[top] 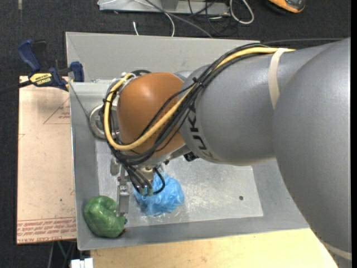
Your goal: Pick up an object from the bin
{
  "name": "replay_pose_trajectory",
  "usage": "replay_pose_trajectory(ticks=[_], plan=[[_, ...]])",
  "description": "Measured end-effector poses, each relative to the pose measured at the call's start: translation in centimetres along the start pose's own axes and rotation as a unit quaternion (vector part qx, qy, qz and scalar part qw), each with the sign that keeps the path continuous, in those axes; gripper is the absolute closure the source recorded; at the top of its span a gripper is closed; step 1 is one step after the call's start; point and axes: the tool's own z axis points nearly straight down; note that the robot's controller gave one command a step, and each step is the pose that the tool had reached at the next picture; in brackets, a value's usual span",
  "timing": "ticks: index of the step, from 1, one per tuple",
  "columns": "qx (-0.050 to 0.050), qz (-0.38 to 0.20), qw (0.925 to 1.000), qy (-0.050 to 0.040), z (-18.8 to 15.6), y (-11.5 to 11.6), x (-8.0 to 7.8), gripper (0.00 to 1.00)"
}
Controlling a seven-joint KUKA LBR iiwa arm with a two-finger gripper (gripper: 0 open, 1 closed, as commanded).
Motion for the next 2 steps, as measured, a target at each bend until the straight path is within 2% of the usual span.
replay_pose_trajectory(ticks=[1, 2], plan=[[-0.001, 0.003, 1.0, -0.0033, -0.5, -0.2, -0.2, 0.0], [0.002, 0.008, 0.9999, -0.0068, 5.2, -0.5, 0.1, 0.0]])
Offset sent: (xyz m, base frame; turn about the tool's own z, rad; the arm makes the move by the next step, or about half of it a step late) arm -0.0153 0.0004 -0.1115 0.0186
